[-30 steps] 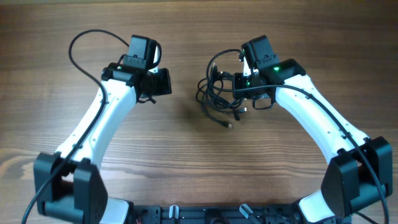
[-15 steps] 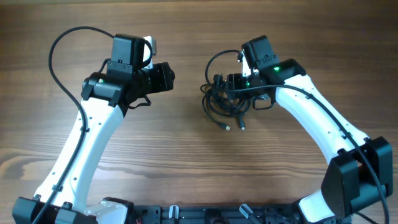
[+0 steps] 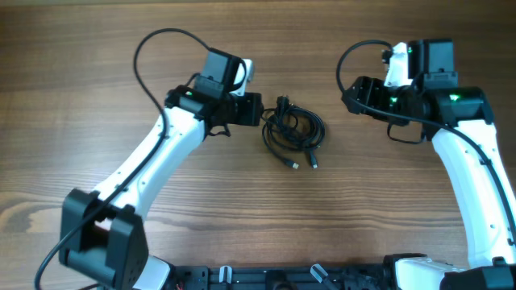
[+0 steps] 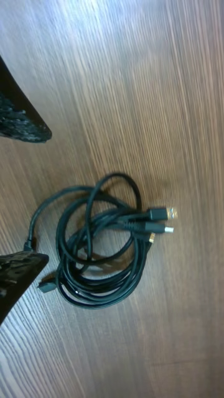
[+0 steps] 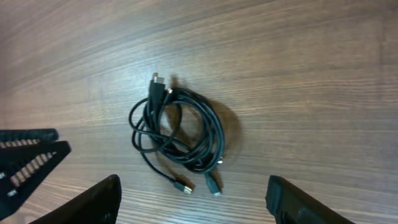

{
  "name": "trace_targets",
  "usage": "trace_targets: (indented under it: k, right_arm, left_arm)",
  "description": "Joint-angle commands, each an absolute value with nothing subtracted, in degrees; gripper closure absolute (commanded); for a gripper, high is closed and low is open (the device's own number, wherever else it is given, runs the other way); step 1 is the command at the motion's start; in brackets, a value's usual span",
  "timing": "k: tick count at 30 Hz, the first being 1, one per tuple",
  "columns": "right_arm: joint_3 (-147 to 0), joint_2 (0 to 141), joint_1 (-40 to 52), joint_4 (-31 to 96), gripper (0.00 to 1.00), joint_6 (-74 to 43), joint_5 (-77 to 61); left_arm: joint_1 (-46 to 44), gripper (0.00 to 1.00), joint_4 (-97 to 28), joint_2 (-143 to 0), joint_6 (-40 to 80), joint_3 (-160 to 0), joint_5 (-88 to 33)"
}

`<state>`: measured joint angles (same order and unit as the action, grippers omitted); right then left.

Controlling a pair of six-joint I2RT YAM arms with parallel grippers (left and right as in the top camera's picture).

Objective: Untangle cables

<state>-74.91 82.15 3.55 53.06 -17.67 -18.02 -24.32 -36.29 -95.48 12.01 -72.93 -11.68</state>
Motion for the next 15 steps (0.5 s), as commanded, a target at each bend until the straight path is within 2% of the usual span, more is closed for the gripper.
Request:
trace_targets:
  k: [1, 9, 15]
  right_arm:
    - [-74.98, 82.08, 2.92, 53.65, 0.23, -16.25, -18.90]
    - [-74.98, 82.17, 2.92, 54.48, 0.22, -16.53, -15.86]
    - [-74.98, 82.17, 2.92, 54.87, 0.21, -16.51, -14.81]
  left_arm:
    - [-26.48, 0.42, -33.26, -99.44, 15.42, -73.34, -12.19]
    - [-30.55, 0.46, -30.76, -106.13, 32.77, -73.34, -11.64]
    - [-32.05, 0.44, -30.79, -108.73, 45.08, -73.34, -4.75]
